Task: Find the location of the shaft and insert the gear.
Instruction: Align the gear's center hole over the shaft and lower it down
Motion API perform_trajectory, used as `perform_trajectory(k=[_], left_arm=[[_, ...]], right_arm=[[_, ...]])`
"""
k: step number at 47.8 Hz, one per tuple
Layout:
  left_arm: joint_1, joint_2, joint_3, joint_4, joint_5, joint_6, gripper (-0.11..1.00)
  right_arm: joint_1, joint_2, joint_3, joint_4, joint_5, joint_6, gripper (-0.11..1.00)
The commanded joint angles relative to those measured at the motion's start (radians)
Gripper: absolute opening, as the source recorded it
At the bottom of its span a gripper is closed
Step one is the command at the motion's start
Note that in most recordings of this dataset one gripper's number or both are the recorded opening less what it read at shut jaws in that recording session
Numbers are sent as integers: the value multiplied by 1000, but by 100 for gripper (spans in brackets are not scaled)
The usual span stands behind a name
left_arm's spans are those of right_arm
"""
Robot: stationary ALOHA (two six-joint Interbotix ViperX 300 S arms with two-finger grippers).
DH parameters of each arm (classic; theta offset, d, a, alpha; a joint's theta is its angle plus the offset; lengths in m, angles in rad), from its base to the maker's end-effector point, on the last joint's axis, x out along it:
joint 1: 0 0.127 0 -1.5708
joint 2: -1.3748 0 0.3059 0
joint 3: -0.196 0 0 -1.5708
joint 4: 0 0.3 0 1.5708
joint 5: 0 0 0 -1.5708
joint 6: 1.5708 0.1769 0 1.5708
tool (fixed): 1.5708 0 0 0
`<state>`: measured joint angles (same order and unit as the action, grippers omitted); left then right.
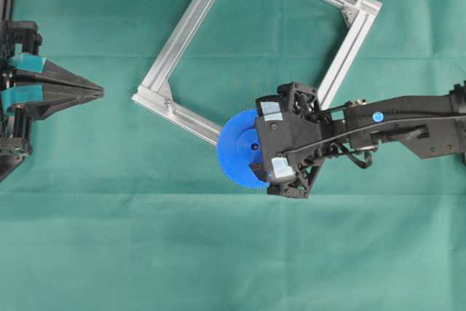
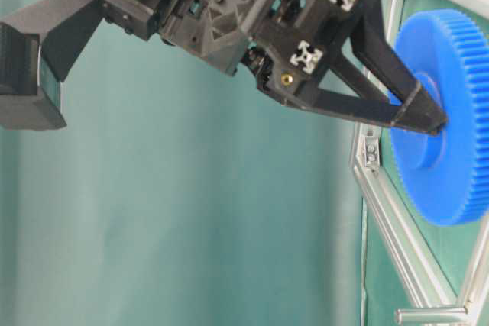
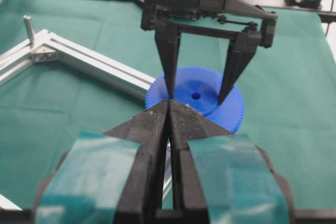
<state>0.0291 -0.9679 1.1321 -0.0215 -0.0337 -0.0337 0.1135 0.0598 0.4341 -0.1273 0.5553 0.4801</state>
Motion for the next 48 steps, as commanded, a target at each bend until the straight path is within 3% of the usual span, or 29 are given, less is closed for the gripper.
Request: perform_trajectory(k=[1, 48], left_arm=[[0, 5, -29, -2, -5, -2, 2], [0, 5, -31, -2, 3, -2, 2]], right_arm=[[37, -8, 15, 6, 2, 3, 69], [38, -28, 26, -5, -29, 0, 69]])
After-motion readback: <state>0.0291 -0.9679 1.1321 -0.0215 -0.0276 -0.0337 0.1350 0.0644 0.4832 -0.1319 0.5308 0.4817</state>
